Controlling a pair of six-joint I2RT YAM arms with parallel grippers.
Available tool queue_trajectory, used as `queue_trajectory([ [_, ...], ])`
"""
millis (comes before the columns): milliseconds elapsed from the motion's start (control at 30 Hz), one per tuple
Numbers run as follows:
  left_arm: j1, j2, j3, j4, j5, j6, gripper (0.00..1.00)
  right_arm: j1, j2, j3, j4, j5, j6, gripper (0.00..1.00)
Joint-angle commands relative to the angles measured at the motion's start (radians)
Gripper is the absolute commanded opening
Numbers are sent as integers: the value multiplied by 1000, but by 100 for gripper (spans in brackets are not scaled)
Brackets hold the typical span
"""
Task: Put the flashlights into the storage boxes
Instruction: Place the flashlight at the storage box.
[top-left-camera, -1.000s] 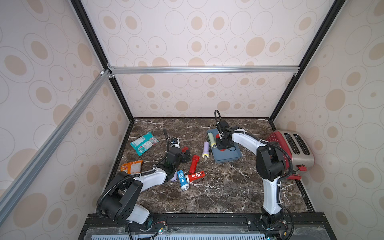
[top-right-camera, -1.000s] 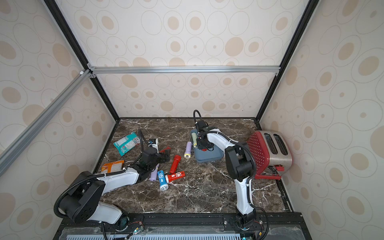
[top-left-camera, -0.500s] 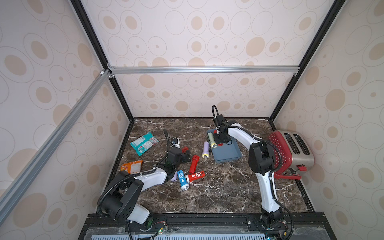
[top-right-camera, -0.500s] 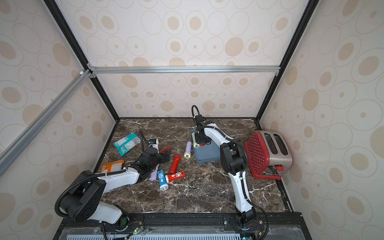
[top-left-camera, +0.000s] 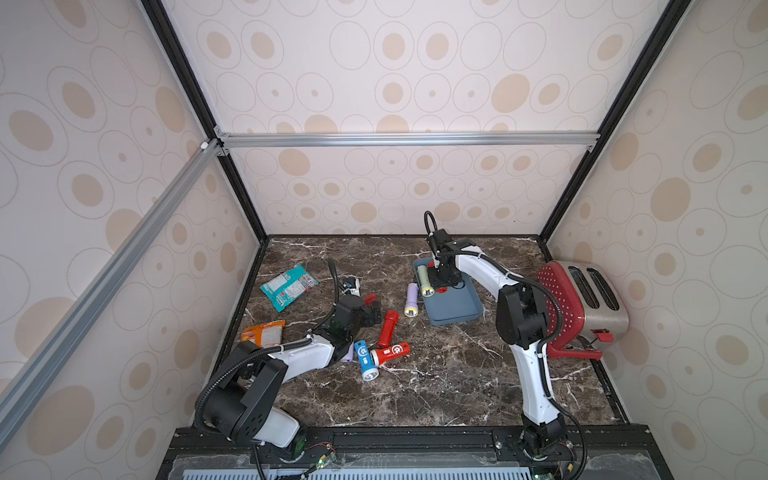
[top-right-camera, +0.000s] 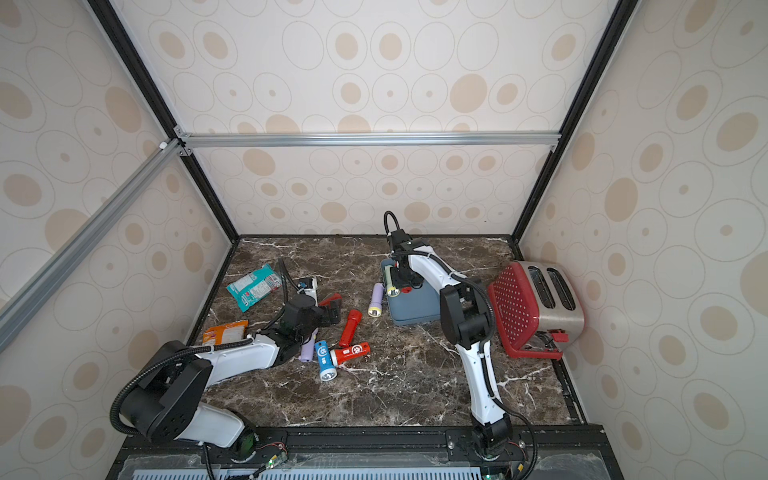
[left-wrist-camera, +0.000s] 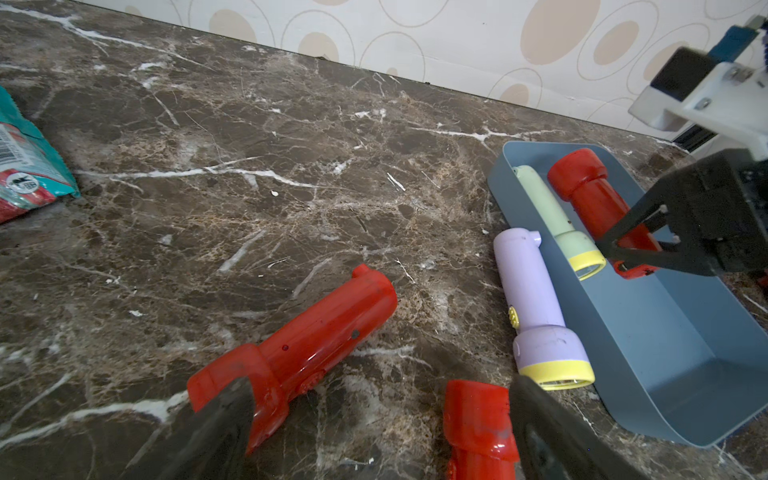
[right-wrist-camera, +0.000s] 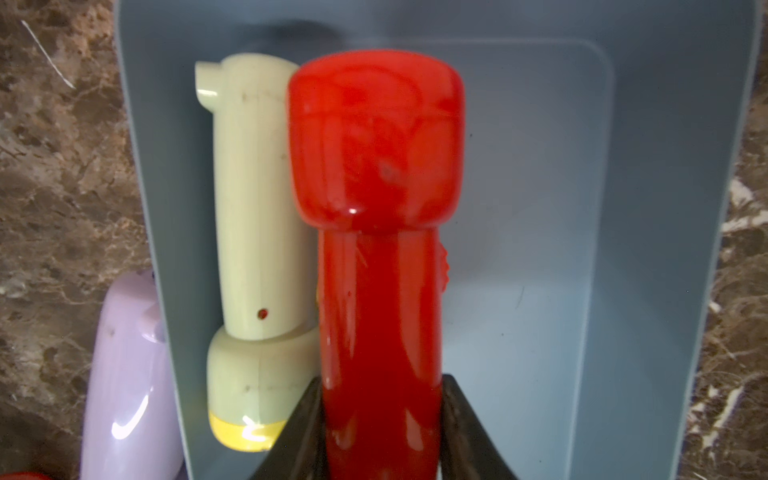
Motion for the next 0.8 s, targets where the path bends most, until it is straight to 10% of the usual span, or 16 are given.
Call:
queue_trajectory([
  [0, 2, 15, 36, -7, 0, -10, 95, -2, 23, 36, -21, -9, -14, 33],
  [367, 2, 21, 43, -9, -1, -8, 95, -2, 42, 76, -57, -28, -17, 58],
  [767, 2, 36, 49, -13, 5, -8, 95, -8, -110, -125, 30, -44, -10, 57],
])
